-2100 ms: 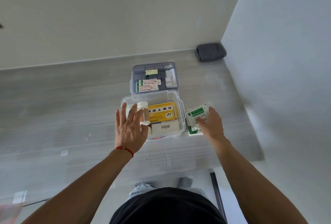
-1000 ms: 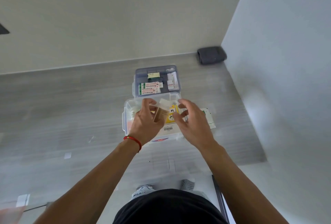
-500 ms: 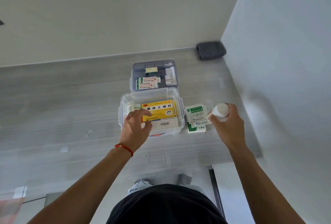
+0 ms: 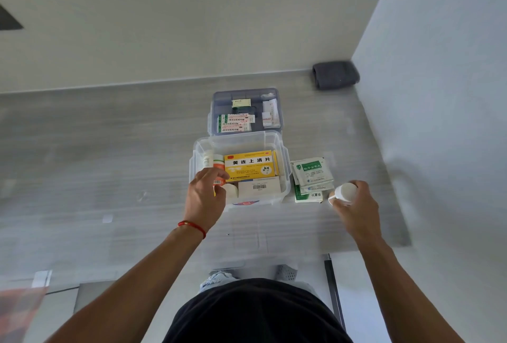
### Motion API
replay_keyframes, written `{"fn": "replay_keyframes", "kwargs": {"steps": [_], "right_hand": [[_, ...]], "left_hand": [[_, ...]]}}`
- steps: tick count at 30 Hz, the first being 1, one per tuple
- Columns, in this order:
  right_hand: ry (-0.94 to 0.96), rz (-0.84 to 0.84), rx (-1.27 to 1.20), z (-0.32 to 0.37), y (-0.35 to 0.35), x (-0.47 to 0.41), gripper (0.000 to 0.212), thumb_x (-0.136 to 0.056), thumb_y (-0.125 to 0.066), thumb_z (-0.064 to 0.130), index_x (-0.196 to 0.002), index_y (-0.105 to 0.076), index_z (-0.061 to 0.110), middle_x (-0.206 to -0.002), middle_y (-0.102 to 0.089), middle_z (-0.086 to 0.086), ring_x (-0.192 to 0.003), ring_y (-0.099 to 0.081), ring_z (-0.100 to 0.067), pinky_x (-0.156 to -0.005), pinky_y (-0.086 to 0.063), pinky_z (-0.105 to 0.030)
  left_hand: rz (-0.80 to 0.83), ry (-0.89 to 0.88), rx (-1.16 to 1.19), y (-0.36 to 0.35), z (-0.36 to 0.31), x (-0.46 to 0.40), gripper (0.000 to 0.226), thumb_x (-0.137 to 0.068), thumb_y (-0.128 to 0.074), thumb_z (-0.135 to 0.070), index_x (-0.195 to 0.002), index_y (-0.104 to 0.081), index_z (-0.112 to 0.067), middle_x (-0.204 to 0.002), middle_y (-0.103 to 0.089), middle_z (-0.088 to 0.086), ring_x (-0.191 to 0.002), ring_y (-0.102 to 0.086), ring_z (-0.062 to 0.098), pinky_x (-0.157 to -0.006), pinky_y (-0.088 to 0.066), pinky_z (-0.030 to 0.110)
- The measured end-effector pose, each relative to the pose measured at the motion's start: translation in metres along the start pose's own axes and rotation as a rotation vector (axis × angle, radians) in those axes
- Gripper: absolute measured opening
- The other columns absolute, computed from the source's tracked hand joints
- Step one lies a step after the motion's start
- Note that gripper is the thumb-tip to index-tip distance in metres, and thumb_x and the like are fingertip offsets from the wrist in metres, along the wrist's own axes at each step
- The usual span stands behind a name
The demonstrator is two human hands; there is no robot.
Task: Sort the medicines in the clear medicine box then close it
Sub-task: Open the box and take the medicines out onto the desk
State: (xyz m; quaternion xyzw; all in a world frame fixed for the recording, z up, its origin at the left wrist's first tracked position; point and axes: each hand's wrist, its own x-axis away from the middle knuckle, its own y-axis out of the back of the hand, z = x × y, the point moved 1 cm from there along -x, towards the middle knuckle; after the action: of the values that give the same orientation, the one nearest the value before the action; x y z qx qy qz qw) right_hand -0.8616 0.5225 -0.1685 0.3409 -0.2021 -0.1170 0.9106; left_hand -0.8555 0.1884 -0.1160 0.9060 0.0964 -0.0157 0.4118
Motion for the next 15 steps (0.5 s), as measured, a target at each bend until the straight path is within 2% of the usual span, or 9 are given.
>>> {"fn": "replay_keyframes", "kwargs": {"steps": [2, 4, 5, 7, 10, 11, 13, 15], "right_hand": [[-0.026, 0.031, -0.001, 0.003, 0.002, -0.001, 0.063, -0.082, -0.083, 0.025, -0.132, -0.047, 0.016, -0.114, -0.064, -0.008, -0.101, -0.065, -0.031, -0.080, -0.050, -0.036], [-0.017, 0.037, 0.016, 0.009, 0.006, 0.001, 0.080, -0.081, -0.084, 0.027, -0.146, -0.040, 0.013, -0.133, -0.058, -0.013, -0.116, -0.061, -0.031, -0.094, -0.052, -0.044], [0.013, 0.003, 0.030, 0.015, 0.010, 0.003, 0.083, -0.082, -0.082, 0.028, -0.150, -0.037, 0.012, -0.142, -0.053, -0.013, -0.126, -0.055, -0.031, -0.104, -0.048, -0.047], [0.150, -0.125, 0.056, 0.032, 0.017, 0.009, 0.073, -0.086, -0.078, 0.026, -0.148, -0.042, 0.012, -0.146, -0.052, -0.011, -0.134, -0.048, -0.030, -0.110, -0.042, -0.046], [0.519, -0.241, 0.037, 0.073, 0.013, 0.024, 0.039, -0.090, -0.074, 0.014, -0.126, -0.062, 0.010, -0.122, -0.066, -0.008, -0.113, -0.060, -0.030, -0.097, -0.050, -0.044], [0.635, -0.201, 0.012, 0.089, 0.005, 0.029, 0.029, -0.090, -0.075, 0.010, -0.117, -0.067, 0.009, -0.112, -0.069, -0.006, -0.103, -0.063, -0.027, -0.090, -0.053, -0.044], [0.776, -0.015, -0.023, 0.124, -0.019, 0.039, 0.018, -0.089, -0.076, 0.010, -0.106, -0.071, 0.010, -0.099, -0.070, 0.001, -0.090, -0.063, -0.019, -0.080, -0.053, -0.038], [0.834, 0.220, 0.050, 0.155, -0.049, 0.049, 0.018, -0.090, -0.076, 0.019, -0.106, -0.073, 0.013, -0.100, -0.072, 0.004, -0.090, -0.063, -0.014, -0.079, -0.053, -0.034]], "left_hand": [[-0.009, -0.035, -0.023, 0.005, 0.001, -0.001, 0.036, -0.069, -0.057, 0.022, -0.089, -0.071, -0.004, -0.097, -0.073, 0.010, -0.094, -0.066, 0.029, -0.082, -0.046, 0.020], [-0.020, -0.086, -0.044, 0.011, 0.003, -0.001, 0.041, -0.065, -0.054, 0.026, -0.088, -0.071, -0.003, -0.094, -0.072, 0.009, -0.093, -0.065, 0.028, -0.082, -0.043, 0.015], [-0.031, -0.108, -0.054, 0.015, 0.004, -0.002, 0.043, -0.063, -0.053, 0.028, -0.087, -0.071, -0.004, -0.093, -0.072, 0.008, -0.093, -0.064, 0.028, -0.083, -0.042, 0.015], [-0.059, -0.131, -0.078, 0.022, 0.009, -0.002, 0.045, -0.061, -0.053, 0.028, -0.086, -0.071, -0.005, -0.092, -0.071, 0.007, -0.095, -0.062, 0.026, -0.087, -0.042, 0.017], [-0.058, -0.129, -0.125, 0.025, 0.019, -0.001, 0.041, -0.062, -0.057, 0.026, -0.086, -0.072, -0.004, -0.097, -0.071, 0.008, -0.105, -0.059, 0.029, -0.093, -0.047, 0.028], [-0.048, -0.123, -0.133, 0.024, 0.022, 0.001, 0.041, -0.062, -0.058, 0.026, -0.087, -0.072, -0.003, -0.099, -0.071, 0.010, -0.107, -0.059, 0.031, -0.095, -0.048, 0.032], [-0.035, -0.112, -0.134, 0.022, 0.027, 0.003, 0.040, -0.062, -0.060, 0.026, -0.087, -0.073, -0.002, -0.103, -0.071, 0.012, -0.111, -0.059, 0.034, -0.099, -0.047, 0.035], [-0.035, -0.106, -0.126, 0.020, 0.031, 0.005, 0.041, -0.062, -0.060, 0.027, -0.089, -0.073, -0.001, -0.106, -0.071, 0.013, -0.114, -0.058, 0.034, -0.101, -0.046, 0.035]]}}
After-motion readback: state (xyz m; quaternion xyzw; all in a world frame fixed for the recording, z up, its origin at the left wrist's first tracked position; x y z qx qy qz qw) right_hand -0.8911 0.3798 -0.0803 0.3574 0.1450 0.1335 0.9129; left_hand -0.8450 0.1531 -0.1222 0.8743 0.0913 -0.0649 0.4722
